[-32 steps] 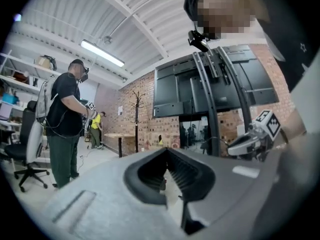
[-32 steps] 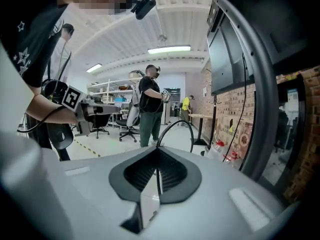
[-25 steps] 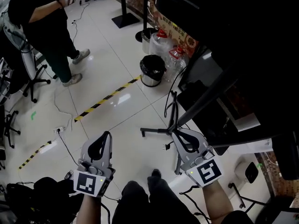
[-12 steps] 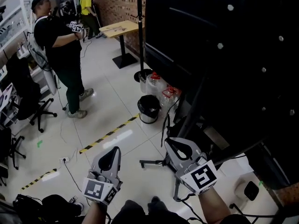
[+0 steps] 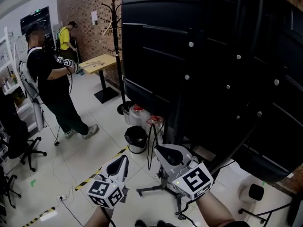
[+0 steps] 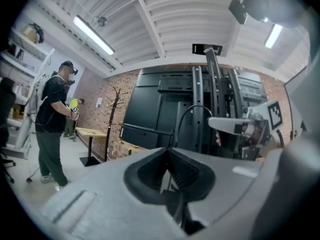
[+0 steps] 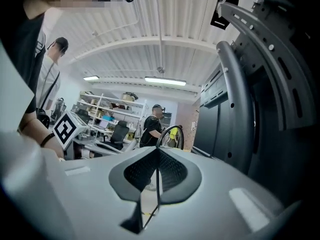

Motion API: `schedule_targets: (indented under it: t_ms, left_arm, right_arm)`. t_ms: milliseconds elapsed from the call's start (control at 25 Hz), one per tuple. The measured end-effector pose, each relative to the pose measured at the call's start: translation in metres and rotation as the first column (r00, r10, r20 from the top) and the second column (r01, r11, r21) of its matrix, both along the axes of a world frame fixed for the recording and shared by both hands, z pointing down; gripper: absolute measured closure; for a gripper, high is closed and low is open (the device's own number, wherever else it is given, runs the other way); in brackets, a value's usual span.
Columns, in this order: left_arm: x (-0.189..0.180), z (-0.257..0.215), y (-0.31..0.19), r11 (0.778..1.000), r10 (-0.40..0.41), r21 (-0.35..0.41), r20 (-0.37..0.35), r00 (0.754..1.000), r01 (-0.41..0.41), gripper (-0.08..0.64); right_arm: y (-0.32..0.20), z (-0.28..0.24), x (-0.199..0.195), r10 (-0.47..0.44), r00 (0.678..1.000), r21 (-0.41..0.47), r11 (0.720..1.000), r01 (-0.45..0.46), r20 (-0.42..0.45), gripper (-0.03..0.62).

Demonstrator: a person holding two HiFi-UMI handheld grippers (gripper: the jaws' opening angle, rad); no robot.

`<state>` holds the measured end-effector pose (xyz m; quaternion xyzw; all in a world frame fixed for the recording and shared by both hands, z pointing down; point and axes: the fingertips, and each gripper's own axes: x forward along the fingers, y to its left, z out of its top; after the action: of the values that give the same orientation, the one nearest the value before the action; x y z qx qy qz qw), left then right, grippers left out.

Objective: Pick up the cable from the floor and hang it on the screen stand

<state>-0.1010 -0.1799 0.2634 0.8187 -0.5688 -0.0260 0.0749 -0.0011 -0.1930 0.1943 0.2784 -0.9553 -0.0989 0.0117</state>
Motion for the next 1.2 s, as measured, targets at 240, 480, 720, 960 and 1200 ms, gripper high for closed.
schedule_targets:
  t_ms: [240,480,720,960,1200]
  left_arm:
    - [0.032,-0.030,-0.033,0.988,0.156,-0.025,0.025,0.987,-0.155,0.555]
    - [0.043,-0.088,-0.071,0.976,0.204,0.068,0.029,0.979,-0.205,0.555]
    - [0.060,-0.137,-0.106,0.962,0.247,0.107,0.041,0.968,-0.250,0.555]
    - [0.082,-0.174,-0.118,0.947,0.292,0.115,0.082,0.953,-0.300,0.555]
    - [0.096,-0.211,-0.128,0.934,0.313,0.146,0.103,0.944,-0.325,0.555]
  right_arm:
    - [-0.009,-0.032,-0.001,0.105,0.994,0.065,0.993,-0.102,-0.030,0.578]
    - [-0.038,-0.088,0.006,0.182,0.983,0.140,0.974,-0.177,-0.018,0.578]
    - [-0.068,-0.151,0.018,0.242,0.970,0.224,0.947,-0.230,-0.030,0.578]
    - [-0.079,-0.203,0.032,0.288,0.958,0.216,0.936,-0.280,-0.009,0.577]
    - [-0.089,-0.248,0.046,0.309,0.951,0.203,0.929,-0.308,0.032,0.577]
